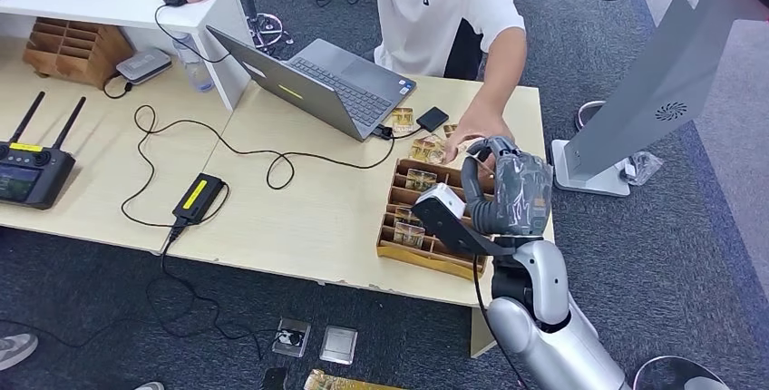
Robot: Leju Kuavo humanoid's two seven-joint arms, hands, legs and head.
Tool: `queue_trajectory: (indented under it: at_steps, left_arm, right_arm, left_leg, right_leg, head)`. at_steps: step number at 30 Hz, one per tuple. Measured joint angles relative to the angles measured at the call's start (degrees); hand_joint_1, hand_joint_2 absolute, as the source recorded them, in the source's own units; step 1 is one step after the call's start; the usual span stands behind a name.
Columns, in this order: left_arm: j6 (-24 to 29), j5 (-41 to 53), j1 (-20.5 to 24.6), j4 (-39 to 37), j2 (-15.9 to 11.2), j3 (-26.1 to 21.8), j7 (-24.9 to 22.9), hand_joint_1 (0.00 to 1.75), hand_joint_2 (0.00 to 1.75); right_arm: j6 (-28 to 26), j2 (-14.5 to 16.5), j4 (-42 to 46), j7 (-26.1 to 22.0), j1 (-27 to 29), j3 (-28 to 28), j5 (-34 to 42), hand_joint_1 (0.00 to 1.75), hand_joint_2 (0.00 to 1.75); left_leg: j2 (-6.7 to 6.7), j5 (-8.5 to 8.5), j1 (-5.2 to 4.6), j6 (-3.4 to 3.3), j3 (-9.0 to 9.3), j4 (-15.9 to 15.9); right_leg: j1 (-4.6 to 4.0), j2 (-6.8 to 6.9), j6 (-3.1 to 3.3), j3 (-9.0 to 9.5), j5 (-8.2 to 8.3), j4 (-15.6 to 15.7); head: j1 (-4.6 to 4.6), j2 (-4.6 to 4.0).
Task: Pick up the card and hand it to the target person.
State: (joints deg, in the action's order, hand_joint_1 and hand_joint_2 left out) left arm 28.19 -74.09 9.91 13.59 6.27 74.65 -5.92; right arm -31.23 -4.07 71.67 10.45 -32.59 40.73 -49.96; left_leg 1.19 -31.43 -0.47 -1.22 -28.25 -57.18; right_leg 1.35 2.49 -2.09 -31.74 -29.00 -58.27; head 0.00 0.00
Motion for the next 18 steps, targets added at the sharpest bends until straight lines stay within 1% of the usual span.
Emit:
queue_trajectory:
  at_steps: [4,5,6,7,9,10,11,12,18]
  left_arm:
    - [-0.1,0.8,0.3,-0.1,0.1,0.5,-1.0,0.00,1.75]
    - [0.0,0.8,0.4,-0.1,0.1,0.5,-1.2,0.00,1.75]
    - [0.0,0.8,0.4,-0.1,0.1,0.5,-1.2,0.00,1.75]
    - [0.1,0.8,0.4,-0.1,0.1,0.5,-1.3,0.00,1.75]
    - [0.2,0.7,0.3,-0.1,0.1,0.3,-1.3,0.00,1.75]
    - [0.3,0.6,0.2,-0.1,0.1,0.2,-1.3,0.00,1.75]
    - [0.3,0.5,0.2,-0.1,0.1,0.1,-1.4,0.00,1.75]
    - [0.2,0.5,0.1,0.0,0.1,0.1,-1.4,0.00,1.75]
    - [0.2,0.0,-0.1,0.0,0.0,-0.6,-1.2,0.00,1.75]
  right_arm:
    - [0.2,3.3,-9.6,-2.2,-2.4,0.8,1.0,1.75,1.75]
    - [0.1,4.1,-11.5,-2.7,-2.9,1.1,1.4,1.71,1.75]
    - [0.1,4.6,-12.9,-3.0,-3.3,1.5,1.6,1.57,1.75]
    - [0.1,5.1,-13.9,-3.2,-3.6,1.8,1.8,1.21,1.75]
    - [0.1,5.5,-14.8,-3.4,-4.0,2.3,2.3,0.38,1.75]
    - [0.1,5.6,-14.8,-3.6,-4.1,2.5,2.5,0.09,1.75]
    - [0.1,5.7,-14.6,-3.7,-4.2,2.6,2.7,0.01,1.75]
    - [0.2,5.7,-14.3,-3.7,-4.3,2.7,2.7,0.00,1.75]
    - [1.5,3.6,-7.5,-2.4,-2.9,3.1,3.7,0.00,1.75]
  left_leg:
    - [0.12,-0.02,-0.02,-0.02,-0.03,0.0]
    - [0.19,-0.01,-0.02,-0.01,-0.01,0.0]
    - [0.22,-0.01,-0.01,0.00,-0.02,0.1]
    - [0.24,-0.01,-0.01,0.00,-0.03,0.1]
    - [0.27,-0.02,-0.01,0.00,-0.04,0.1]
    - [0.26,-0.03,-0.02,-0.01,-0.05,0.1]
    - [0.26,-0.03,-0.02,-0.01,-0.06,0.1]
    - [0.26,-0.03,-0.02,0.00,-0.05,0.1]
    - [0.18,0.03,0.00,0.01,-0.14,0.0]
  right_leg:
    - [0.02,-0.08,-0.02,-0.05,0.01,0.0]
    - [0.02,-0.15,-0.01,-0.06,0.03,0.0]
    - [0.02,-0.19,0.00,-0.06,0.05,0.0]
    - [0.02,-0.21,0.00,-0.07,0.05,0.0]
    - [0.03,-0.22,0.00,-0.08,0.04,0.0]
    - [0.04,-0.21,0.00,-0.09,0.03,0.0]
    - [0.04,-0.19,0.00,-0.09,0.02,0.0]
    - [0.03,-0.20,0.01,-0.09,0.03,0.0]
    - [0.01,-0.16,0.05,-0.16,0.06,0.0]
  head:
    - [0.00,0.00]
    - [0.00,0.00]
    - [0.00,0.00]
    - [0.00,0.00]
    - [0.00,0.00]
    - [0.00,0.00]
    - [0.00,0.00]
    - [0.00,0.00]
    - [0.00,0.00]
